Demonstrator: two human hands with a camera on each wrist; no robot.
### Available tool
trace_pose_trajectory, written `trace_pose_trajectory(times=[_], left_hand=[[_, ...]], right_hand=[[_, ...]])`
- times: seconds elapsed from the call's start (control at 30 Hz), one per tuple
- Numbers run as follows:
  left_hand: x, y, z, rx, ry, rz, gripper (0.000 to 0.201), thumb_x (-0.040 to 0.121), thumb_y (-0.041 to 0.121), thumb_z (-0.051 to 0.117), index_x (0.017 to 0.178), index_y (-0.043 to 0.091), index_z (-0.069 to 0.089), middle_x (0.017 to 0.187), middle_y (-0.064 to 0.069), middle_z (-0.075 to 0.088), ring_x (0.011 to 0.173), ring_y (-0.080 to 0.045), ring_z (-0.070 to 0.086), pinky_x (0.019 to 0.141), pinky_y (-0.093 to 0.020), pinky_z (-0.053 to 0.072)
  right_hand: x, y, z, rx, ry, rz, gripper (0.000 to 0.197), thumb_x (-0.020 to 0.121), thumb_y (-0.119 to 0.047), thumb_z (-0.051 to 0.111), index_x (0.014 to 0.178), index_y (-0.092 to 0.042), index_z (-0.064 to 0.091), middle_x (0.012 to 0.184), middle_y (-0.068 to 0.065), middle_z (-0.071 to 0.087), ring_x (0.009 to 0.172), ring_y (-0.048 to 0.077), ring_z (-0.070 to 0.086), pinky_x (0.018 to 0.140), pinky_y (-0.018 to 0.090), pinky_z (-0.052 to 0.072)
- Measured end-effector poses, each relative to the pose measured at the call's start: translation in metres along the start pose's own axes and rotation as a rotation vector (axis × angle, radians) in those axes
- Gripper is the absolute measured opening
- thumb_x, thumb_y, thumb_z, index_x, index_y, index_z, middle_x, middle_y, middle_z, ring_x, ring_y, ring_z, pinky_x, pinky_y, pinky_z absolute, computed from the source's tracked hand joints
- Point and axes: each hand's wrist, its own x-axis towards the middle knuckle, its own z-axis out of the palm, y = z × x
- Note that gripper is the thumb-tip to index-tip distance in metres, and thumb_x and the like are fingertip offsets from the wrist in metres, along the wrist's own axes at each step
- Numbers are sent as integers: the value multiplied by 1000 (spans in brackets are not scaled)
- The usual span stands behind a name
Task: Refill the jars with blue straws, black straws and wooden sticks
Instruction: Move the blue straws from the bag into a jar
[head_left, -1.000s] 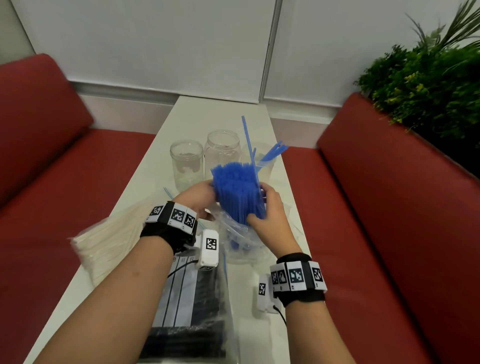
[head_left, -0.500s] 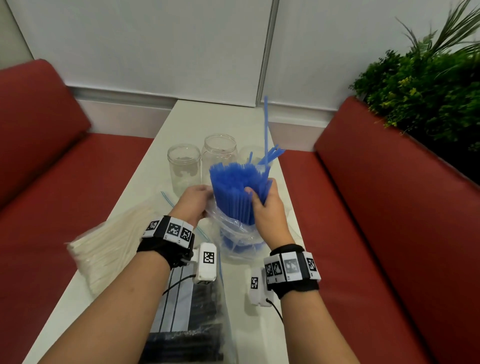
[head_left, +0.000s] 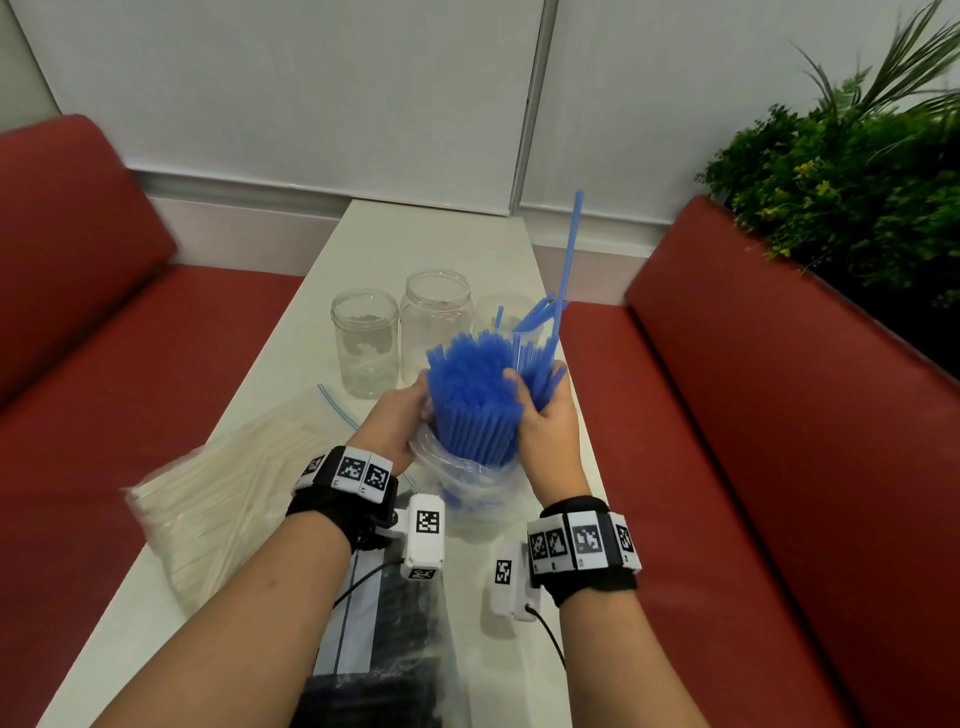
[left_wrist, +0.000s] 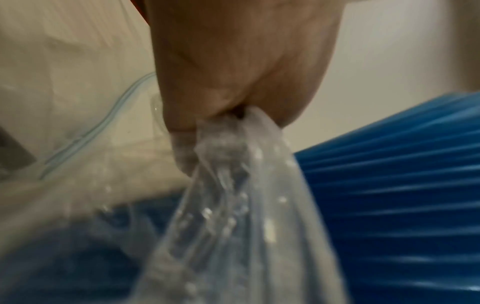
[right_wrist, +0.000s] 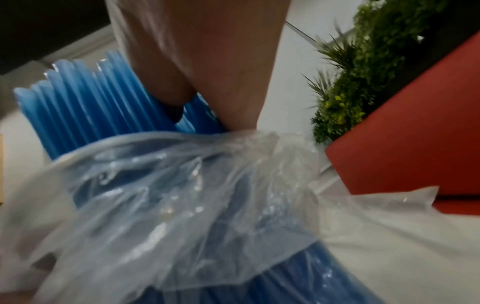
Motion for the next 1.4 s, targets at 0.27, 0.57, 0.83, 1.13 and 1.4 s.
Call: trace_pose_trajectory(times=[0.27,0.57,0.83,1.13,1.4], left_hand=[[7,-11,-5,32,93,-43,55,108,41,47,134,-6,58,132,-27,64,112,-36,67,108,-53,48],[7,-4,-4,-11,43,-101,46,105,37,55,124,-4,65,119,-22,72,108,-37,71,84,-44,60],[9,-6,-1,-5,32,-87,45,106,36,55,126,-3,64,122,-21,71,112,-38,69,86,-44,59],[14,-5,-10,11,-21,-88,47,105,35,57,128,-5,63,125,-22,69,115,-39,67,99,-49,55],[19,-7,-8,21,7,-80,49,104,37,58,130,-4,62,126,-22,68,117,-40,66,107,-56,49]], right_hand=[[-16,26,-5,-41,-62,73,18,92,-3,62,107,-13,59,89,-14,67,83,2,63,68,14,50],[-8,-2,1,3,-56,-77,20,98,-28,64,109,-28,47,98,-6,56,96,12,59,95,36,51],[6,-9,19,25,62,-101,28,91,-45,68,109,-31,52,95,-21,57,86,2,57,80,20,49],[-7,7,16,45,76,-81,25,93,-29,70,114,-27,57,106,-4,64,103,17,64,92,34,53],[-9,10,15,-58,-32,-95,33,105,-35,51,137,-29,50,138,-4,57,132,15,52,112,44,43]])
